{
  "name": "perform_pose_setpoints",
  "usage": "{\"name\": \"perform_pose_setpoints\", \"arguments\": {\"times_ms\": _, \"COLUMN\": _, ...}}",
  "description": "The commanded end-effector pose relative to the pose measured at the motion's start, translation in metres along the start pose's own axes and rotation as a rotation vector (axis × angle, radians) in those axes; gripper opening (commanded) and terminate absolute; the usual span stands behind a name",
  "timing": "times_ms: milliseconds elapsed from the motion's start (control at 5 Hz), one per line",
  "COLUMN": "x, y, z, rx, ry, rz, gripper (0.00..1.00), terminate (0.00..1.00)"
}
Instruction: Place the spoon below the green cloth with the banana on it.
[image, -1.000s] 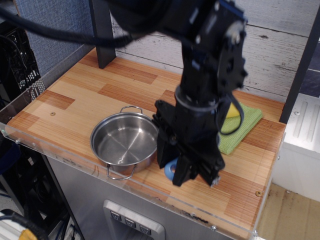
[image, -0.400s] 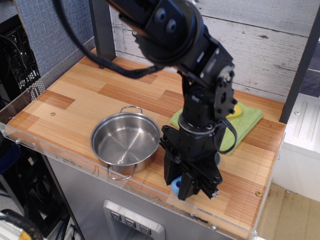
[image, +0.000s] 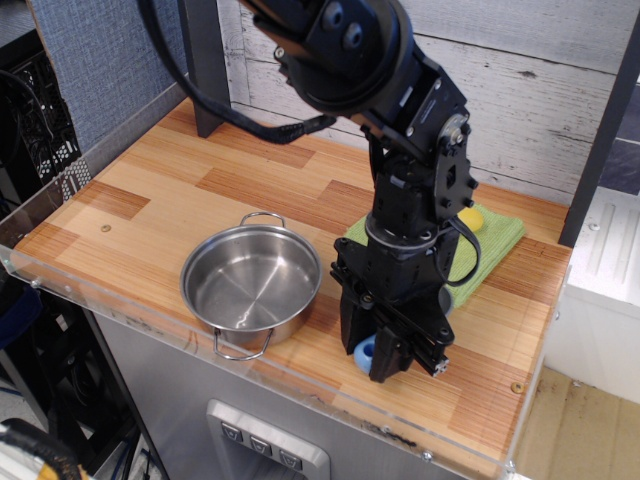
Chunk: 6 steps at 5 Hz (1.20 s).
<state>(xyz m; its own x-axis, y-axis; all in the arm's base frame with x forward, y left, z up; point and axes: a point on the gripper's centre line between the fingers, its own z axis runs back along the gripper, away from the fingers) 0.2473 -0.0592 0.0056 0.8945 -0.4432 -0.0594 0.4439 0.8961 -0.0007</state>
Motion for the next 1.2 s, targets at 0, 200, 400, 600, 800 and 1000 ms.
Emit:
{"name": "perform_pose_setpoints", "arguments": {"times_ms": 0, "x": -0.011, "y": -0.006, "z": 0.023, "rx": -0.001, "ry": -0.039, "rz": -0.038, "gripper": 1.00, "terminate": 0.00}}
{"name": "perform_pose_setpoints", "arguments": {"times_ms": 200, "x": -0.015, "y": -0.003, "z": 0.068, "rx": 0.048, "ry": -0.124, "rz": -0.003, "gripper": 1.00, "terminate": 0.00}}
{"name": "perform_pose_setpoints", "arguments": {"times_ms": 400, "x": -0.027, "y": 0.012, "z": 0.117, "rx": 0.157, "ry": -0.135, "rz": 0.156, "gripper": 1.00, "terminate": 0.00}}
{"name": "perform_pose_setpoints", "arguments": {"times_ms": 600, "x": -0.048, "y": 0.036, "z": 0.151, "rx": 0.272, "ry": -0.049, "rz": 0.398, "gripper": 1.00, "terminate": 0.00}}
{"name": "perform_pose_setpoints", "arguments": {"times_ms": 800, "x": -0.060, "y": 0.055, "z": 0.157, "rx": 0.188, "ry": -0.043, "rz": 0.548, "gripper": 1.00, "terminate": 0.00}}
{"name": "perform_pose_setpoints", "arguments": {"times_ms": 1000, "x": -0.060, "y": 0.055, "z": 0.157, "rx": 0.188, "ry": -0.043, "rz": 0.548, "gripper": 1.00, "terminate": 0.00}}
